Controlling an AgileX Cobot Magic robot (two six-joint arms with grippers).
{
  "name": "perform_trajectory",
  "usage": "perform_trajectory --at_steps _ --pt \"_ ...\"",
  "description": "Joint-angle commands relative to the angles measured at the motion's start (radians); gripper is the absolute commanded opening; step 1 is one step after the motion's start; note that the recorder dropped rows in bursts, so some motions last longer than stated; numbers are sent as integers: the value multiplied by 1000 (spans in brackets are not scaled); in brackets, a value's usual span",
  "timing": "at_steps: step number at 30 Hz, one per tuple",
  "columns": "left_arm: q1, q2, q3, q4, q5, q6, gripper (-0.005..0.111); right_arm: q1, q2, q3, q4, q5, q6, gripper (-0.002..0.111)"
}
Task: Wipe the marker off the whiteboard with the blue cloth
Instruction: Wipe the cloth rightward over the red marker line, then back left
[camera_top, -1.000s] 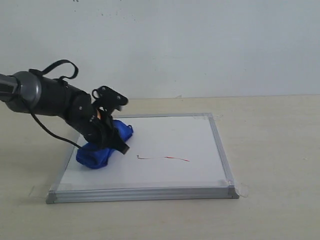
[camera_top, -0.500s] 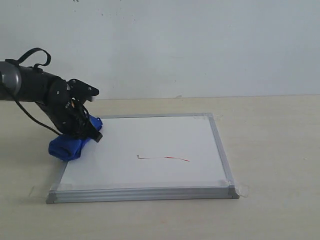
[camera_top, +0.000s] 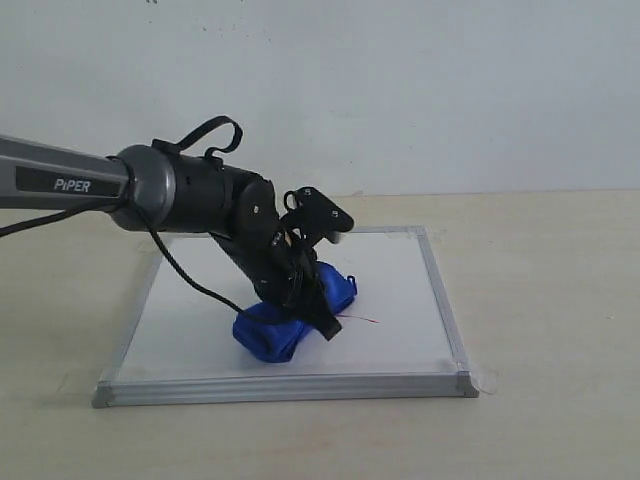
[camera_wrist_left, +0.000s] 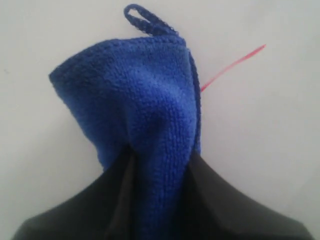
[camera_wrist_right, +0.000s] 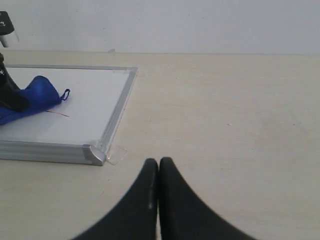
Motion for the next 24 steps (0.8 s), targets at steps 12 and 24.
perform_trajectory --at_steps 12,24 --pt "351 22 7 137 157 -358 4 -2 -4 0 0 -9 0 0" --pt "201 22 7 -186 125 -91 4 -2 -4 0 0 -9 0 0"
